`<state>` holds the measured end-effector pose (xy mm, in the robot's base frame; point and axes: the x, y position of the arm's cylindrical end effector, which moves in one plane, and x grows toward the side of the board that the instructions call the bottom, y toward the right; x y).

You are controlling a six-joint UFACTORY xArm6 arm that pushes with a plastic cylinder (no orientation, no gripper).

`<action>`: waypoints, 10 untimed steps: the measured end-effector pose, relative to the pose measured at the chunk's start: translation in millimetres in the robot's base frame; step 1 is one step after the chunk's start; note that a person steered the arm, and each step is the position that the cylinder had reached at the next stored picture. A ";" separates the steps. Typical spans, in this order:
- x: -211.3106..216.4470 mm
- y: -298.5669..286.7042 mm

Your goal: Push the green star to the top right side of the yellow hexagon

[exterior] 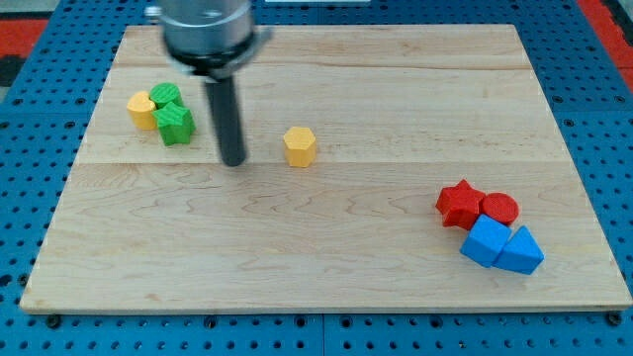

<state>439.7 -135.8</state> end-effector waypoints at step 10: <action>-101.2 64.6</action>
<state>338.5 -71.3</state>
